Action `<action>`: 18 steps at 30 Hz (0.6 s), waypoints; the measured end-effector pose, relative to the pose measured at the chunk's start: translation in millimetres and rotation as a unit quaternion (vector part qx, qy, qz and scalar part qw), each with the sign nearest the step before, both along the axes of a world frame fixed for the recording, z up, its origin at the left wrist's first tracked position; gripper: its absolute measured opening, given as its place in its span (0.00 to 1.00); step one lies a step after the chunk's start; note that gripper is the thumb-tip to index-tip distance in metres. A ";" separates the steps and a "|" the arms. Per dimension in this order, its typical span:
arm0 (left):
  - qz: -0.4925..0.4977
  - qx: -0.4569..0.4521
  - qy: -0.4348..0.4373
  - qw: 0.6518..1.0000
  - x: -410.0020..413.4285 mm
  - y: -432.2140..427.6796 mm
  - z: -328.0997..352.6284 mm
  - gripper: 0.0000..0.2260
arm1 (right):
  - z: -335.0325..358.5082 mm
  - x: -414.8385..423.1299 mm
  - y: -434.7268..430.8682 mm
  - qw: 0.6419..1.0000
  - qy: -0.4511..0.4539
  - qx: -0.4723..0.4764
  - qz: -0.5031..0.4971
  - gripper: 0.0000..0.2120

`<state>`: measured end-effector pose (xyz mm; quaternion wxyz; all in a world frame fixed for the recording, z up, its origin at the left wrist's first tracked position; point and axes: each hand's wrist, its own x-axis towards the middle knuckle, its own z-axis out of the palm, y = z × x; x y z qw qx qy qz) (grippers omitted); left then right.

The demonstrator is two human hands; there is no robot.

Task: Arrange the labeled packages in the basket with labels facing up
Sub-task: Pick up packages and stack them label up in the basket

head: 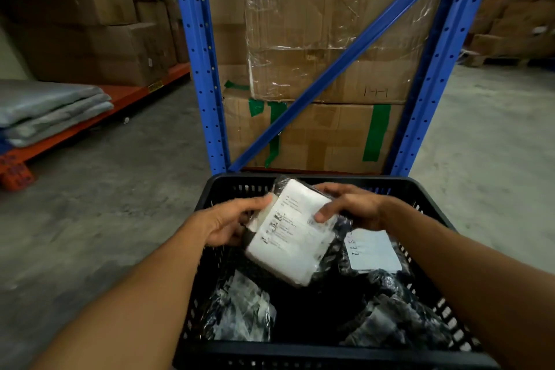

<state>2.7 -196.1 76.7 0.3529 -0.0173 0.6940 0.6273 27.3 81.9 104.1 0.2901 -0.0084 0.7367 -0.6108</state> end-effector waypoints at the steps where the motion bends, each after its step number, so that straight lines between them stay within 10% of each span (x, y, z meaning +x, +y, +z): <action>1: -0.041 -0.007 -0.012 0.999 2.2 2.7 -1.6 0.31 | 2.1 -1.0 0.0 0.999 0.010 0.016 -0.029 0.32; 6: 0.050 0.078 -0.032 0.995 4.9 16.4 -3.3 0.21 | 2.6 -5.0 -15.4 0.975 0.056 -0.016 -0.214 0.38; 18: 0.157 0.044 0.001 0.987 2.0 17.2 -19.2 0.21 | -18.8 0.5 -50.8 0.982 0.013 0.087 -0.168 0.17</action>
